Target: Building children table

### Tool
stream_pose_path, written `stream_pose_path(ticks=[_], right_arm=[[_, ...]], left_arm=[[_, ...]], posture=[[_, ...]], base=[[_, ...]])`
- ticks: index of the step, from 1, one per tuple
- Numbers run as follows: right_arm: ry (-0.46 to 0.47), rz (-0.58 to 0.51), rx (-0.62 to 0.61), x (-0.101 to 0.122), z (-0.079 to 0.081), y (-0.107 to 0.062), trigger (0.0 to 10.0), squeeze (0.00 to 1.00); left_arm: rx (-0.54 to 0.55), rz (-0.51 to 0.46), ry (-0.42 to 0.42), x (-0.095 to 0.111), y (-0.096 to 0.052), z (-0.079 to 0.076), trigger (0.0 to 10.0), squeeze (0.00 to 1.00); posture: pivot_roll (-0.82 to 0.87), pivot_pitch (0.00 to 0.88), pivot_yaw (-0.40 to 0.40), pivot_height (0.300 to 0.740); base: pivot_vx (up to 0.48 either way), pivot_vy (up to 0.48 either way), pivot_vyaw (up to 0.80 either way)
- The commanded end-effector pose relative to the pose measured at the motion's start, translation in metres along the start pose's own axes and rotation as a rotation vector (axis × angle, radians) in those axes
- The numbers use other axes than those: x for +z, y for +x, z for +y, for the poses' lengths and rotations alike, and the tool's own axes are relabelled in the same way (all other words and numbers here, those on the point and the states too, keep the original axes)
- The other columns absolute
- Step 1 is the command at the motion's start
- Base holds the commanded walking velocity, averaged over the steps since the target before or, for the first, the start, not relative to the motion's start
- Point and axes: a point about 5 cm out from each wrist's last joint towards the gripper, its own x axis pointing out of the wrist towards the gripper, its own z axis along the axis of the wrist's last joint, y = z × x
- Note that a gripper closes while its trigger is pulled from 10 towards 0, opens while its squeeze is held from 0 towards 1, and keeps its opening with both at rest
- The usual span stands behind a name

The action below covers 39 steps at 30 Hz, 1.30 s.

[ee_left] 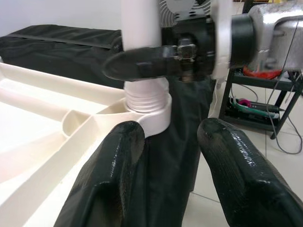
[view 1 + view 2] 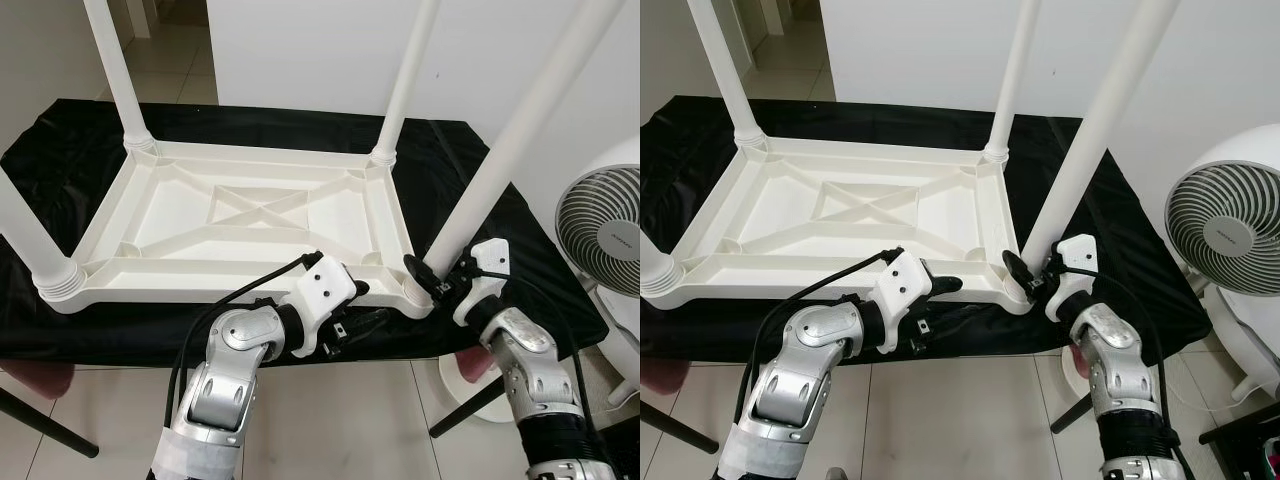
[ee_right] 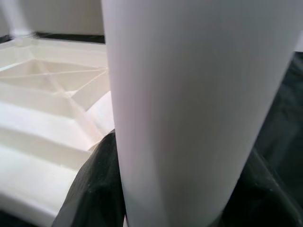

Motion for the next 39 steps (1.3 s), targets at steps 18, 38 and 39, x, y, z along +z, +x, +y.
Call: stream_pose_path(ticks=[18,38,39], right_arm=[[0.095,0.097,-0.560,-0.024,0.029,0.000,0.0,0.00],[0.111,0.083,-0.472,-0.025,0.016,-0.002,10.0,1.00],[0.111,0.083,-0.472,-0.025,0.016,-0.002,10.0,1.00]], left_arm=[[0.202,0.032,-0.022,-0.014,0.004,0.003,10.0,0.00],[0.210,0.026,-0.008,-0.015,0.006,0.007,10.0,0.00],[0.210,0.026,-0.008,-0.015,0.006,0.007,10.0,0.00]], posture=[[0.10,0.042,-0.060,0.740],[0.09,0.007,-0.069,0.740],[0.09,0.007,-0.069,0.740]], base=[[0.000,0.000,0.00],[0.000,0.000,0.00],[0.000,0.000,0.00]])
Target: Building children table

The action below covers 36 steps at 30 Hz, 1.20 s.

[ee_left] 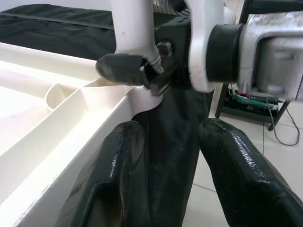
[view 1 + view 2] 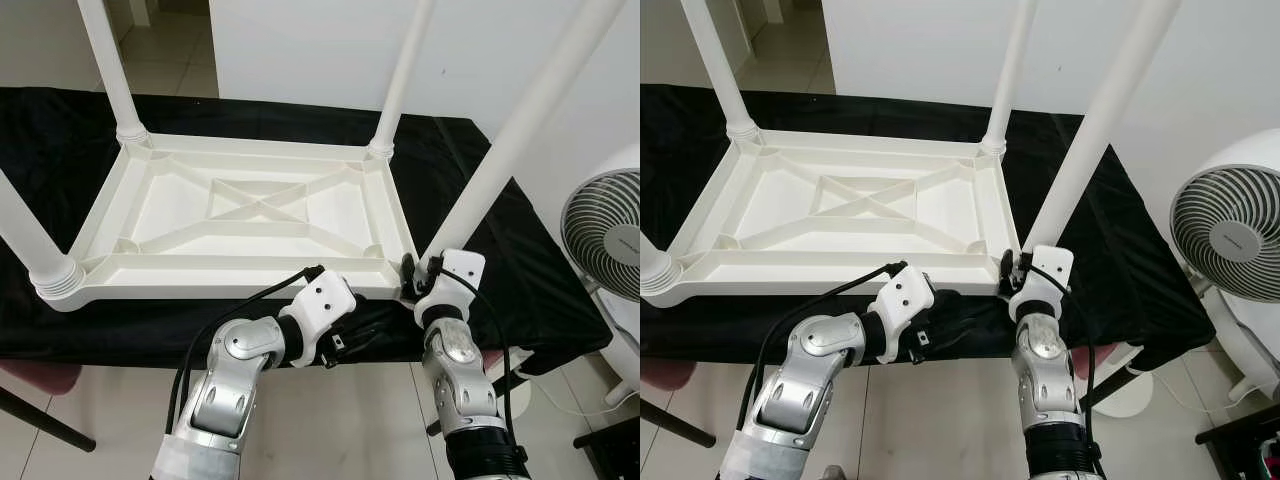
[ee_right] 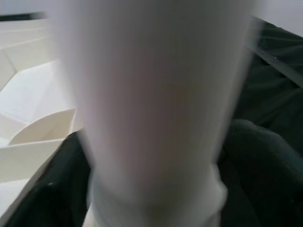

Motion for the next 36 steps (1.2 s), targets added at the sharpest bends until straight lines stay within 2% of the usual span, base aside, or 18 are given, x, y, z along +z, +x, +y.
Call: stream_pose_path(ticks=[1,3,4,5,6,7,8,10,12,13,14,17,21,32,33,34,35,36], right_arm=[[0.027,-0.004,0.036,0.001,-0.007,0.000,10.0,1.00],[0.025,-0.015,0.064,0.004,-0.008,0.000,10.0,1.00],[0.011,-0.037,0.150,0.010,-0.008,0.002,10.0,1.00],[0.011,-0.037,0.150,0.010,-0.008,0.002,10.0,1.00],[-0.015,-0.050,0.247,0.016,-0.008,0.002,10.0,0.00],[-0.015,-0.050,0.247,0.016,-0.008,0.002,10.0,0.00],[-0.031,-0.056,0.331,0.021,-0.012,0.004,10.0,0.00],[-0.031,-0.056,0.331,0.021,-0.012,0.004,10.0,0.00],[-0.116,-0.058,0.482,0.029,-0.022,0.008,10.0,0.00],[-0.116,-0.058,0.482,0.029,-0.022,0.008,10.0,0.00],[-0.156,-0.059,0.530,0.032,-0.027,0.010,10.0,0.00],[-0.186,-0.053,0.555,0.033,-0.030,0.012,10.0,0.00],[-0.289,-0.023,0.598,0.029,-0.037,0.022,10.0,0.00],[-0.334,0.056,0.665,0.019,-0.044,0.028,10.0,0.00],[-0.333,0.061,0.678,0.018,-0.045,0.029,5.4,0.00],[-0.333,0.061,0.678,0.018,-0.045,0.029,5.4,0.00],[-0.324,0.054,0.694,0.020,-0.045,0.030,0.0,0.00],[-0.324,0.054,0.694,0.020,-0.045,0.030,0.0,0.00]], left_arm=[[0.223,-0.016,-0.014,0.002,0.003,0.010,10.0,0.00],[0.223,-0.015,-0.013,0.002,0.003,0.010,10.0,0.00],[0.222,-0.014,-0.010,0.002,0.004,0.010,10.0,0.00],[0.222,-0.014,-0.010,0.002,0.004,0.010,10.0,0.00],[0.221,-0.013,-0.007,0.002,0.004,0.010,10.0,0.00],[0.221,-0.013,-0.007,0.002,0.004,0.010,10.0,0.00],[0.218,-0.013,-0.004,0.002,0.004,0.010,10.0,0.00],[0.218,-0.013,-0.004,0.002,0.004,0.010,10.0,0.00],[0.212,-0.015,0.000,0.002,0.005,0.011,10.0,0.00],[0.212,-0.015,0.000,0.002,0.005,0.011,10.0,0.00],[0.211,-0.016,0.002,0.002,0.005,0.011,10.0,0.00],[0.210,-0.017,0.004,0.003,0.005,0.012,10.0,0.00],[0.210,-0.023,0.008,0.004,0.006,0.013,10.0,0.00],[0.214,-0.026,0.007,0.005,0.006,0.013,10.0,0.00],[0.215,-0.027,0.008,0.006,0.006,0.014,10.0,0.00],[0.215,-0.027,0.008,0.006,0.006,0.014,10.0,0.00],[0.216,-0.029,0.008,0.006,0.006,0.014,10.0,0.00],[0.216,-0.029,0.008,0.006,0.006,0.014,10.0,0.00]], posture=[[0.09,0.005,-0.068,0.740],[0.09,0.005,-0.068,0.740],[0.09,0.002,-0.065,0.740],[0.09,0.002,-0.065,0.740],[0.09,0.001,-0.063,0.740],[0.09,0.001,-0.063,0.740],[0.09,0.000,-0.062,0.740],[0.09,0.000,-0.062,0.740],[0.08,0.000,-0.057,0.740],[0.08,0.000,-0.057,0.740],[0.08,0.000,-0.056,0.740],[0.09,0.000,-0.056,0.740],[0.09,0.000,-0.051,0.740],[0.09,0.012,-0.044,0.740],[0.09,0.015,-0.043,0.740],[0.09,0.015,-0.043,0.740],[0.09,0.018,-0.044,0.740],[0.09,0.018,-0.044,0.740]], base=[[0.000,0.000,0.00],[0.000,0.000,0.00],[0.000,0.000,0.00],[0.000,0.000,0.00],[0.000,0.000,0.00],[0.000,0.000,0.00],[0.000,0.000,0.00],[0.000,0.000,0.00],[0.000,0.000,0.00],[0.000,0.000,0.00],[0.000,0.000,0.00],[0.000,0.000,0.00],[0.000,0.000,0.00],[0.000,0.000,0.00],[0.000,0.000,0.00],[0.000,0.000,0.00],[0.000,0.000,0.00],[0.000,0.000,0.00]])
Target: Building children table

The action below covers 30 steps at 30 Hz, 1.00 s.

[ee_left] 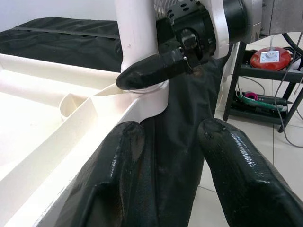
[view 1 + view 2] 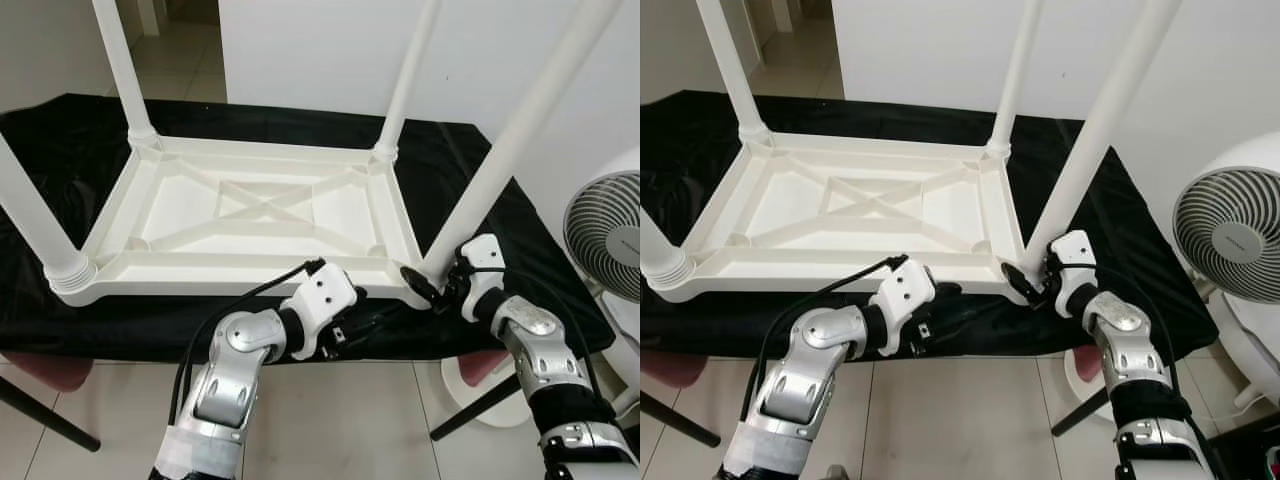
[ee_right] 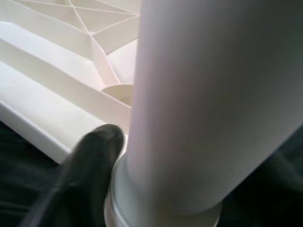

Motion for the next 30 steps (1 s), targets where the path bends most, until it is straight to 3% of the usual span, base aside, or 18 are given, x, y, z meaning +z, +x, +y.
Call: stream_pose_path(ticks=[1,12,13,14,19,22,24,29,30], right_arm=[[-0.012,-0.015,0.014,0.004,-0.004,0.000,0.0,0.00],[-0.029,-0.040,0.030,0.001,-0.006,-0.003,0.0,0.00],[-0.022,-0.040,0.009,-0.001,-0.006,-0.003,1.5,0.00],[0.004,-0.034,-0.035,-0.004,-0.005,-0.003,10.0,0.00],[0.030,-0.023,-0.075,-0.007,-0.004,-0.002,10.0,0.00],[0.162,-0.002,-0.321,-0.019,0.009,0.004,10.0,0.00],[0.162,-0.002,-0.321,-0.019,0.009,0.004,10.0,0.00],[0.243,0.012,-0.499,-0.024,0.026,0.007,10.0,0.00],[0.262,0.007,-0.581,-0.024,0.034,0.008,10.0,0.00]], left_arm=[[0.207,-0.014,-0.019,0.002,0.004,0.009,10.0,0.00],[0.192,-0.025,-0.027,0.002,0.009,0.006,10.0,0.00],[0.190,-0.025,-0.027,0.002,0.010,0.005,10.0,0.00],[0.189,-0.025,-0.028,0.002,0.010,0.005,10.0,0.00],[0.189,-0.026,-0.029,0.002,0.010,0.004,10.0,0.00],[0.189,-0.027,-0.033,0.002,0.008,0.004,10.0,0.00],[0.189,-0.027,-0.033,0.002,0.008,0.004,10.0,0.00],[0.190,-0.019,-0.031,0.001,0.007,0.004,10.0,0.00],[0.188,-0.019,-0.033,0.001,0.007,0.005,10.0,0.00]], posture=[[0.09,0.020,-0.044,0.740],[0.08,0.033,-0.045,0.740],[0.08,0.035,-0.045,0.740],[0.08,0.037,-0.045,0.740],[0.08,0.036,-0.045,0.740],[0.08,0.040,-0.045,0.740],[0.08,0.040,-0.045,0.740],[0.08,0.039,-0.037,0.740],[0.07,0.041,-0.036,0.740]], base=[[0.000,0.000,0.00],[0.000,0.000,0.00],[0.000,0.000,0.00],[0.000,0.000,0.00],[0.000,0.000,0.00],[0.000,0.000,0.00],[0.000,0.000,0.00],[0.000,0.000,0.00],[0.000,0.000,0.00]])
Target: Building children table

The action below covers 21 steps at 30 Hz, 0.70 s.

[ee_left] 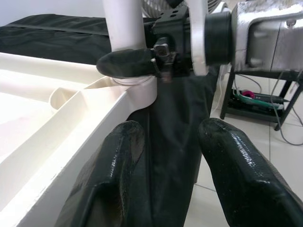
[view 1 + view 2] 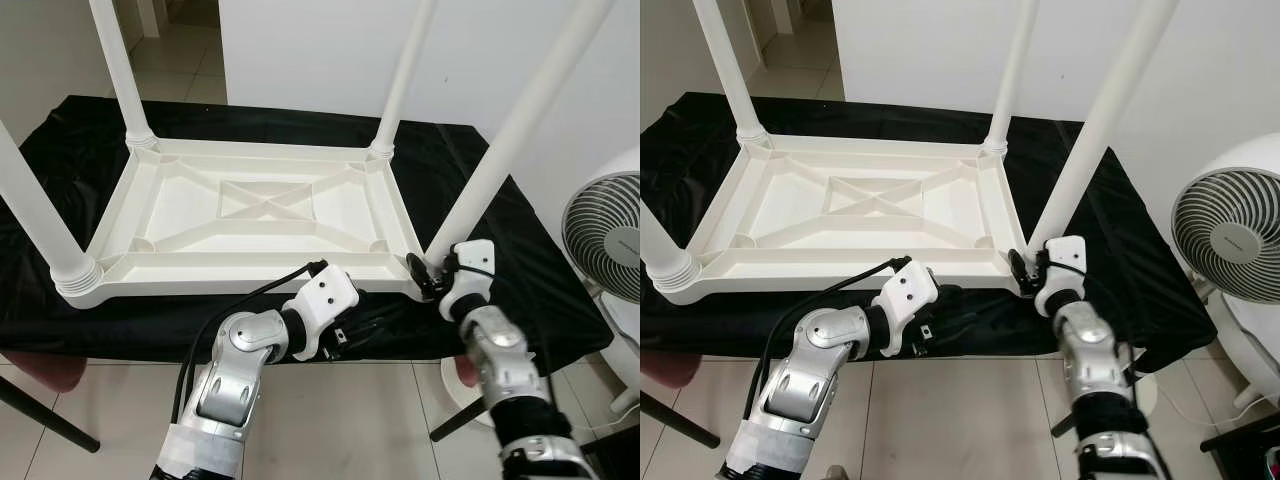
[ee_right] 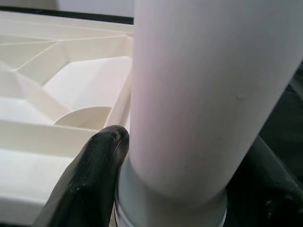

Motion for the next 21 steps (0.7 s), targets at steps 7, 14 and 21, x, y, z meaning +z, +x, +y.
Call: stream_pose_path(ticks=[7,14,21], right_arm=[[0.099,0.081,-0.308,-0.019,0.016,-0.019,10.0,0.00],[0.113,0.097,-0.231,-0.014,0.038,-0.022,10.0,0.00],[0.126,0.069,-0.190,-0.010,0.037,-0.021,10.0,1.00]], left_arm=[[0.198,-0.028,-0.021,0.003,0.005,0.006,10.0,0.00],[0.200,-0.033,-0.025,0.004,0.006,0.006,10.0,0.00],[0.207,-0.033,-0.027,0.004,0.006,0.006,10.0,0.00]], posture=[[0.07,0.038,-0.037,0.740],[0.07,0.040,-0.046,0.740],[0.07,0.038,-0.051,0.740]], base=[[0.000,0.000,0.00],[0.000,0.000,0.00],[0.000,0.000,0.00]])
